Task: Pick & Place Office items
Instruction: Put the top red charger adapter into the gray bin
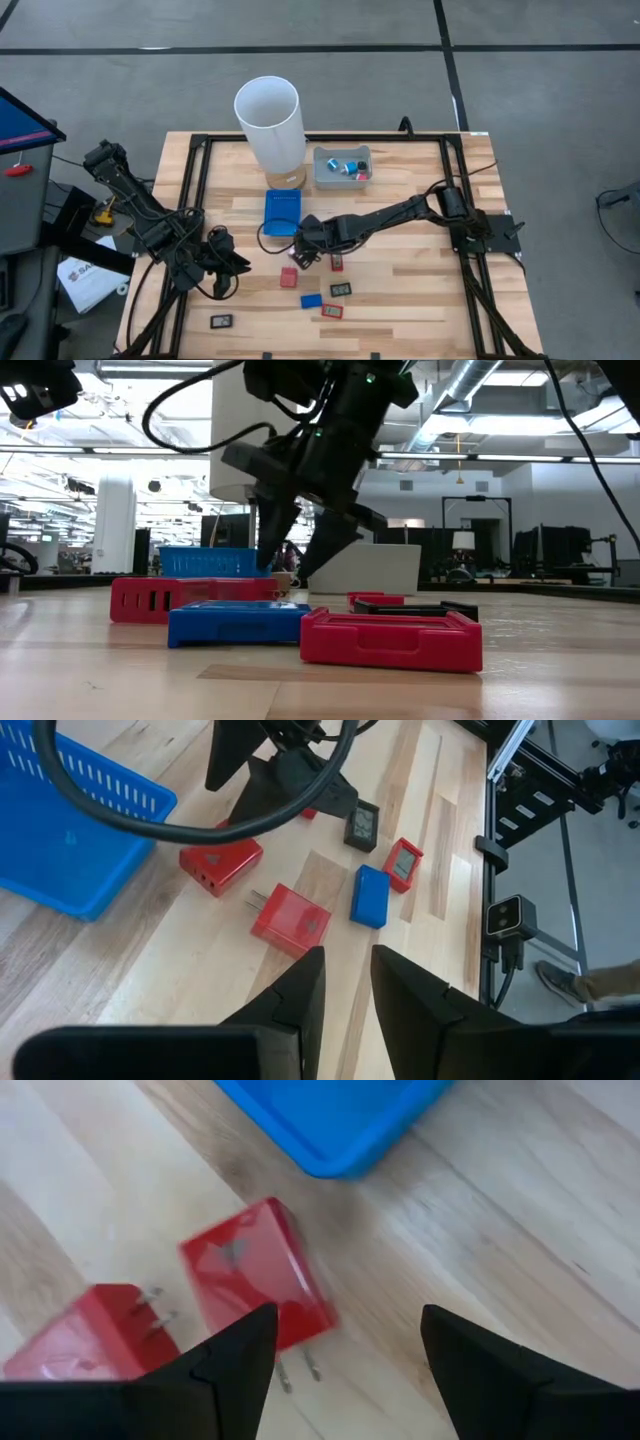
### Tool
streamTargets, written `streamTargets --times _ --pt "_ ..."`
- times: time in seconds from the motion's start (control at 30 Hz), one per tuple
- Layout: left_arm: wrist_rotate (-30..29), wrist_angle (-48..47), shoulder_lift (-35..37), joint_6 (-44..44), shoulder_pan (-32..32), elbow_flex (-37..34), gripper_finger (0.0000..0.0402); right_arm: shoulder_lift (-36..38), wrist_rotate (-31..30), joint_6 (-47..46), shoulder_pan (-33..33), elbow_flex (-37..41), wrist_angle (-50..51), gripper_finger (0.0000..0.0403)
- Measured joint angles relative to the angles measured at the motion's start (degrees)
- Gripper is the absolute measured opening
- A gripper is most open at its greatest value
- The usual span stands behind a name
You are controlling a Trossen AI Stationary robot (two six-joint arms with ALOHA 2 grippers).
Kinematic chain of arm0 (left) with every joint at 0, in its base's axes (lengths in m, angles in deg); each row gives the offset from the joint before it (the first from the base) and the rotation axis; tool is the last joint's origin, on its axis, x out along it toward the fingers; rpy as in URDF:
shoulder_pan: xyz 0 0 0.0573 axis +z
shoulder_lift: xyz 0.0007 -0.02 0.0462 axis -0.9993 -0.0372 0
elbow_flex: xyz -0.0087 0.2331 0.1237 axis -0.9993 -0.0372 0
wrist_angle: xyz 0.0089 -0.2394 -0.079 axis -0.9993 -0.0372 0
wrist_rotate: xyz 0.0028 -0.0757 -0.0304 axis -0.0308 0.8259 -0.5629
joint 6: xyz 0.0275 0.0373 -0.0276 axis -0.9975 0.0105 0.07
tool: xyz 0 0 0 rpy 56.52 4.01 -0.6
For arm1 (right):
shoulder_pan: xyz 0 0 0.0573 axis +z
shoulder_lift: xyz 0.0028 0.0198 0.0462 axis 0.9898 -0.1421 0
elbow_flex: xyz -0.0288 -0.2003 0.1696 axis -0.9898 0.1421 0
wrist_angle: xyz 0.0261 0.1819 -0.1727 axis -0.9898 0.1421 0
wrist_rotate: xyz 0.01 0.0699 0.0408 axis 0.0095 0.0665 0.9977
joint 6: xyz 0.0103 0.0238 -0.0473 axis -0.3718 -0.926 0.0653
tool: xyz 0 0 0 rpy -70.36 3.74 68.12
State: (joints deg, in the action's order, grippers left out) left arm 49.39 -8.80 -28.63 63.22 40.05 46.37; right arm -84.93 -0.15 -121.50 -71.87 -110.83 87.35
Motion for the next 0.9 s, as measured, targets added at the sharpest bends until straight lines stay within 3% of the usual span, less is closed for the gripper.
streamTargets --times 0.9 --pt "-0.02 0.0 0.0 0.08 0.0 0.0 0.0081 0.13 -0.2 0.96 0.15 2.86 -2.51 0.024"
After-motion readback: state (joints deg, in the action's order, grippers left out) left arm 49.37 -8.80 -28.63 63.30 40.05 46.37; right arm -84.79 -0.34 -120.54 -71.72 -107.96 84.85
